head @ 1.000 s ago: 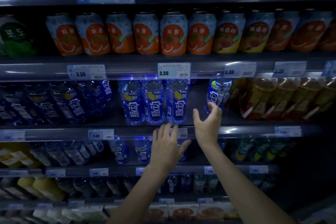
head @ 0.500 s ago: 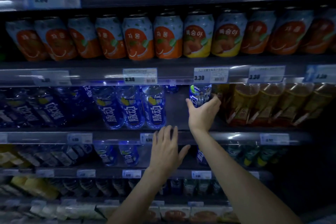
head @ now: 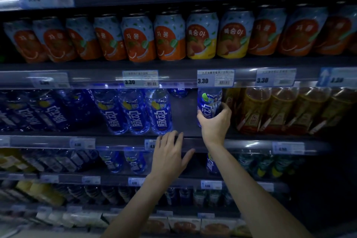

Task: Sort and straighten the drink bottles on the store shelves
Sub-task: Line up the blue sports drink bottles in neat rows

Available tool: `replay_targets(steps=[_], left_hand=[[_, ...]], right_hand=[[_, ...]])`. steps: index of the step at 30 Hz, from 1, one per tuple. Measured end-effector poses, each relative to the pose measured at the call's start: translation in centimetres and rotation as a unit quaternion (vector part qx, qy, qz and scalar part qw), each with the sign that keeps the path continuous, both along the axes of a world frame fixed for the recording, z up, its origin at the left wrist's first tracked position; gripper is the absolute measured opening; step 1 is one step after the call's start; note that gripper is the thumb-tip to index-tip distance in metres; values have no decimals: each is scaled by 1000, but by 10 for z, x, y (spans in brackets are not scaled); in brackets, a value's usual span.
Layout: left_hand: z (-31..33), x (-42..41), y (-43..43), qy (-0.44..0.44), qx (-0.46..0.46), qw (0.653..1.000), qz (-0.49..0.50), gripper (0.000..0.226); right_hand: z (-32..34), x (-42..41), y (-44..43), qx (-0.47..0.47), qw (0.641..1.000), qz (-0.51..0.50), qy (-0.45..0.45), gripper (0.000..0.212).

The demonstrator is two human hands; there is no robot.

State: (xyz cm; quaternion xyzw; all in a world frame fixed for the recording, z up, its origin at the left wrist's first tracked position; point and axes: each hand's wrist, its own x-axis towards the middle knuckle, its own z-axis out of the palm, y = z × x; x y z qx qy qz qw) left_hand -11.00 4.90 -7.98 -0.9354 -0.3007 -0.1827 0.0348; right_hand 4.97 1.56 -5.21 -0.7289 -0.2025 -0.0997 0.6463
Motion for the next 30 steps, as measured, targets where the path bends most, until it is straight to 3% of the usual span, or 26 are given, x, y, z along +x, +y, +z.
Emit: replay_targets(steps=[9, 16, 21, 30], left_hand=[[3, -4, 2, 2, -30, 1000, -8, 73], [3, -38, 9, -63, -65, 996, -22, 76], [-8, -87, 28, -40, -92, 995, -29, 75], [-31, -146, 69, -7, -125, 991, -38, 84]], right_hand=[[-4, 1, -22, 4, 999, 24, -23, 65], [-10, -20, -31, 36, 999, 9, -21, 66], [-11, -44, -35, 49, 998, -16, -48, 64], [-7, -117, -43, 80, 994, 29, -64, 62]])
